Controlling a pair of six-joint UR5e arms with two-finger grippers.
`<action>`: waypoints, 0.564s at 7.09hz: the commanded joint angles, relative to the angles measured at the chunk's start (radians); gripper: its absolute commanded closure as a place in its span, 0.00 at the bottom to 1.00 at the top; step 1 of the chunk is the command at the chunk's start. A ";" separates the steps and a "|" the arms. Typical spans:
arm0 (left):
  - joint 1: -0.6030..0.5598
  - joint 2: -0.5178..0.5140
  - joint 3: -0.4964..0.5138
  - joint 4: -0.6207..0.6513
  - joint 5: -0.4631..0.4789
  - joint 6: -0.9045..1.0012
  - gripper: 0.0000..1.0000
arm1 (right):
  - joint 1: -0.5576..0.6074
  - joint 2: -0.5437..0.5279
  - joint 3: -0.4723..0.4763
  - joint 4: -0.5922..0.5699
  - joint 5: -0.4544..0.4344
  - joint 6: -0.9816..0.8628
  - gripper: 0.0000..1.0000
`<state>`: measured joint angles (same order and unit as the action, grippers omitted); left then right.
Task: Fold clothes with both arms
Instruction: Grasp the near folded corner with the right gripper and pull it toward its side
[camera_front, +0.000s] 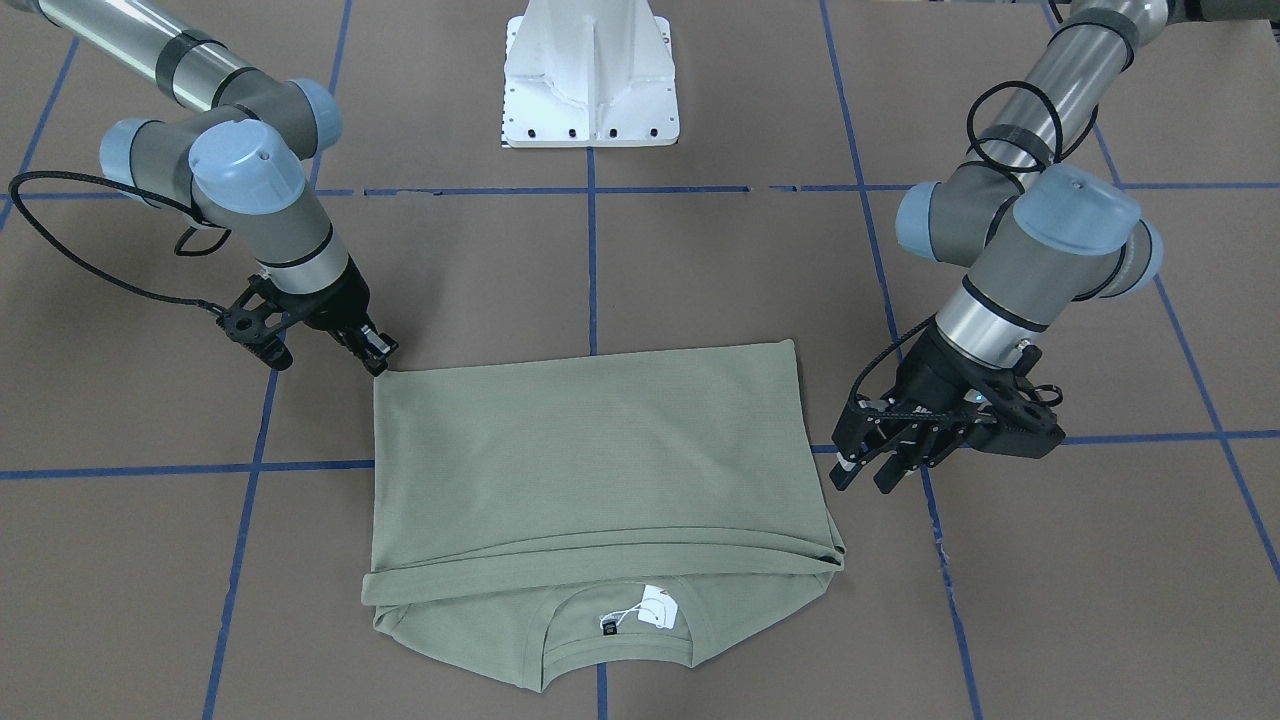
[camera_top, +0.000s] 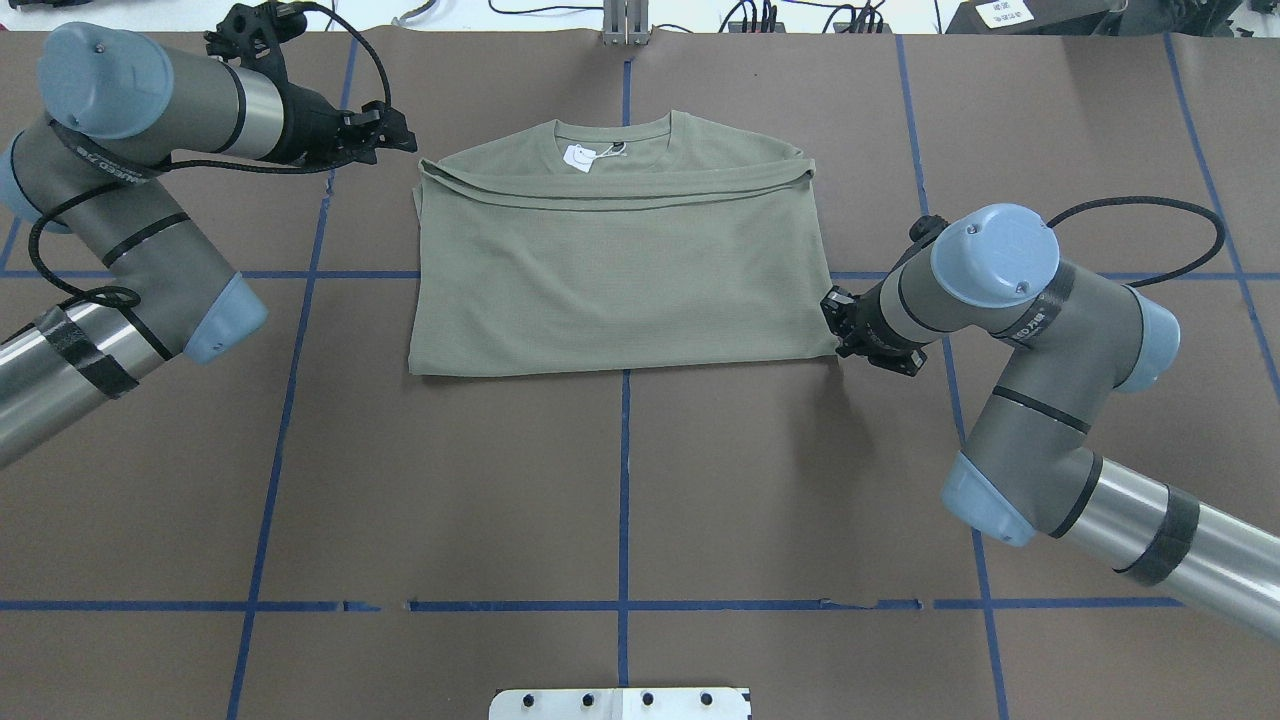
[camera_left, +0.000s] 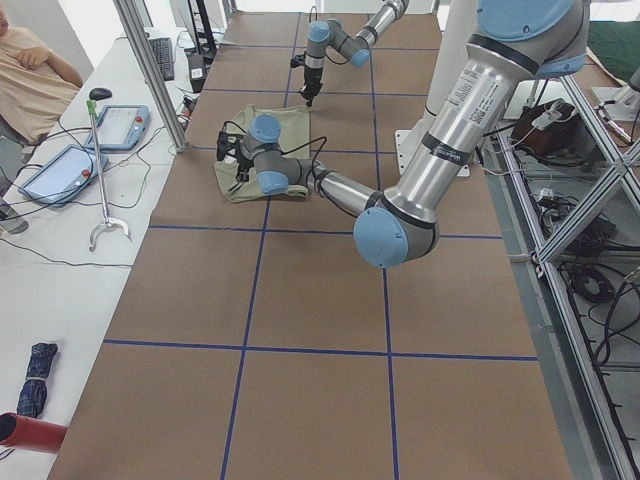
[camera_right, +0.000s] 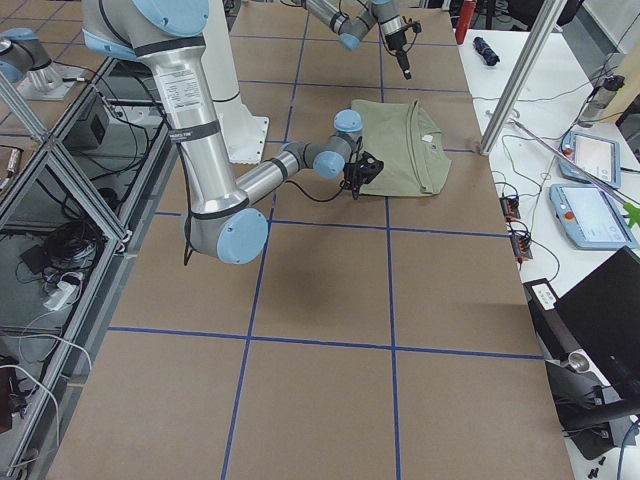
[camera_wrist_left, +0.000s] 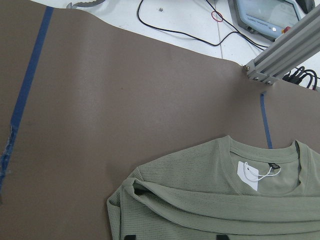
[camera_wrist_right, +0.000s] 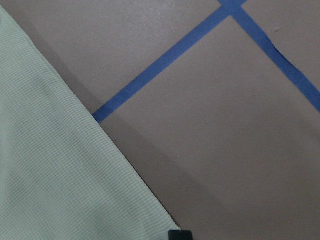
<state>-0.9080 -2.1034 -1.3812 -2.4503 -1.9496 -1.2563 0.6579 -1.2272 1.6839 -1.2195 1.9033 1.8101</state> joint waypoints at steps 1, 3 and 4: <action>-0.002 0.002 -0.002 0.001 0.001 -0.002 0.38 | 0.000 0.000 0.004 -0.002 0.000 0.000 1.00; 0.000 0.014 -0.019 0.001 0.000 -0.002 0.38 | 0.002 -0.033 0.049 -0.002 -0.003 0.003 1.00; 0.000 0.017 -0.024 0.001 0.000 -0.002 0.38 | 0.000 -0.073 0.091 -0.002 -0.003 0.003 1.00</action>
<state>-0.9083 -2.0910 -1.3977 -2.4498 -1.9492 -1.2575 0.6591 -1.2602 1.7293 -1.2209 1.9017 1.8125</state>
